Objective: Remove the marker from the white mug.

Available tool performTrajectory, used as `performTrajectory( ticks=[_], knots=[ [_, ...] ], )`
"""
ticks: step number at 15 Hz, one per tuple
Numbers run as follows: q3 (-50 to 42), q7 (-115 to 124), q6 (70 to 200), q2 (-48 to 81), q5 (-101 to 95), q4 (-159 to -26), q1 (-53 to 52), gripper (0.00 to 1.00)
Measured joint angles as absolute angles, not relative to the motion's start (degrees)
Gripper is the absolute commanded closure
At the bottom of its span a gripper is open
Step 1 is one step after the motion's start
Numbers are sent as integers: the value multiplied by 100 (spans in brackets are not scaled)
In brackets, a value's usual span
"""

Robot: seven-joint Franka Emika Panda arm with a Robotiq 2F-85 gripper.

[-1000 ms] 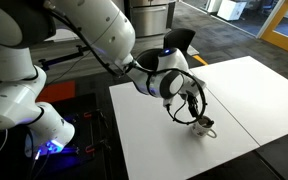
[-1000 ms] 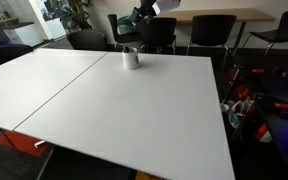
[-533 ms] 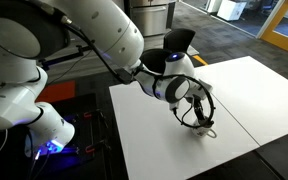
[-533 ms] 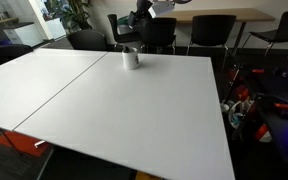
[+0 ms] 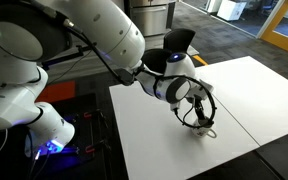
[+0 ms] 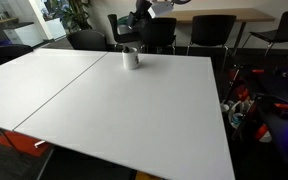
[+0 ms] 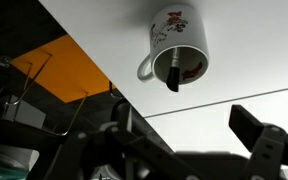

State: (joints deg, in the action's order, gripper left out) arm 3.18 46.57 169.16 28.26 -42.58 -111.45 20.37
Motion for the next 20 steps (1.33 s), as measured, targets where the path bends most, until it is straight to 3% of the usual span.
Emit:
performTrajectory(
  ticks=[13, 20],
  knots=[
    [182, 4884, 16612, 4265, -4247, -9561, 1751, 0],
    [-1077, 3807, 16606, 4702, -1849, -9123, 536, 0]
  ],
)
